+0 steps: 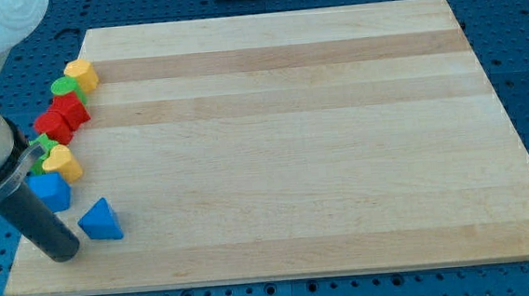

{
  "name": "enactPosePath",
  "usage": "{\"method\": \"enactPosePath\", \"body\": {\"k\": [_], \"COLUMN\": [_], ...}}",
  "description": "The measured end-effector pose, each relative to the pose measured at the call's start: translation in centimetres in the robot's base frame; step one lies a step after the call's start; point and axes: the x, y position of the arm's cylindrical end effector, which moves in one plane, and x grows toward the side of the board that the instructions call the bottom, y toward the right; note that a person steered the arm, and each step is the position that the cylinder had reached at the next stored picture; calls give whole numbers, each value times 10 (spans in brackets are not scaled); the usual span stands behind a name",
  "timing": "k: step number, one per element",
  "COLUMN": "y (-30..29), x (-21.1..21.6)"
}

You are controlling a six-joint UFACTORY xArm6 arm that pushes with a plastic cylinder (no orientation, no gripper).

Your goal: Move the blue triangle towards the blue cube

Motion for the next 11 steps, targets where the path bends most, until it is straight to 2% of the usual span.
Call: {"method": "enactPosePath", "body": {"k": [3, 4, 9, 10, 11], "y": [127, 128, 6, 6, 6], "x": [-10, -27, -27, -23, -2]}}
